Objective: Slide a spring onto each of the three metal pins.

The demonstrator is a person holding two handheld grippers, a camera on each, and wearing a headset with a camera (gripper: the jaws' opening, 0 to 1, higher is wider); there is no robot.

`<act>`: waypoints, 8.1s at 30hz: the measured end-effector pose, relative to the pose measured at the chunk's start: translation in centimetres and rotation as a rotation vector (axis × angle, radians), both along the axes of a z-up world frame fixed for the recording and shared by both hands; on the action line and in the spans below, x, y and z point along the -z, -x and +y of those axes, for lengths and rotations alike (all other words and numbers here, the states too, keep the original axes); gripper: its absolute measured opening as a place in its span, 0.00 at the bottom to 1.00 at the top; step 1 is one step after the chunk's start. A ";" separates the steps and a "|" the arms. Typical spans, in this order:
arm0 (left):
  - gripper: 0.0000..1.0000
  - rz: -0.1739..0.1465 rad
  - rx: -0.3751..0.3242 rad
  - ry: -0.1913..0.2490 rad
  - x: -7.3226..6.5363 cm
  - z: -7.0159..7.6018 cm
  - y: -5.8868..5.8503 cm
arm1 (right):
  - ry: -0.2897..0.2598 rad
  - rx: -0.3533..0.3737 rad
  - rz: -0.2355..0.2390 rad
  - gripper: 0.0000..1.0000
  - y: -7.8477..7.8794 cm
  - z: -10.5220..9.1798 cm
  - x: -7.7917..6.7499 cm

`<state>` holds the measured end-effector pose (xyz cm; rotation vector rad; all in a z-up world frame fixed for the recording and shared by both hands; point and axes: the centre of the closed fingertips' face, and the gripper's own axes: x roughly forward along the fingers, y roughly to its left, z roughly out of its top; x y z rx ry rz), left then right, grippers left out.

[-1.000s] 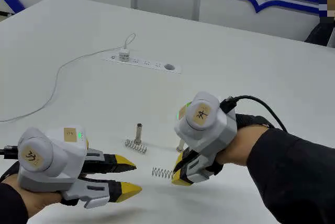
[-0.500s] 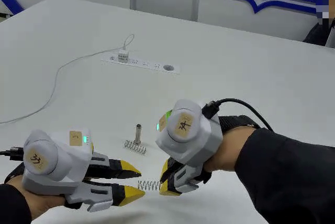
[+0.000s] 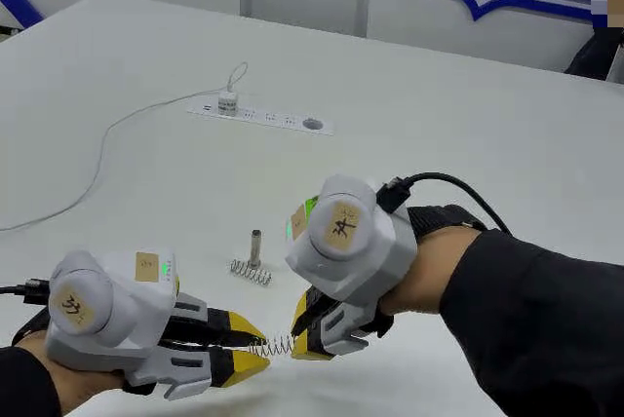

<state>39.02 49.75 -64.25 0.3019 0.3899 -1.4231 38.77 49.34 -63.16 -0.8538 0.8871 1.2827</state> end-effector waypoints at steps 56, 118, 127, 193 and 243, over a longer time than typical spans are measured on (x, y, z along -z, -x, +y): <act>0.25 0.013 -0.061 0.025 -0.5 0.6 -0.8 | -0.061 0.103 -0.058 0.12 -2.6 -1.3 -3.3; 0.32 0.038 -0.126 0.042 -0.2 1.7 -1.4 | 0.028 0.312 -0.097 0.12 -12.7 -6.7 -1.4; 0.31 0.044 -0.137 0.041 0.0 2.0 -1.4 | 0.033 0.326 -0.078 0.12 -12.9 -6.6 -1.1; 0.30 0.049 -0.142 0.037 0.1 2.1 -1.6 | 0.021 0.469 -0.037 0.13 -13.7 -7.3 3.2; 0.29 0.045 -0.185 0.026 -0.2 3.9 -2.5 | -0.022 0.328 -0.014 0.15 -11.6 1.1 4.8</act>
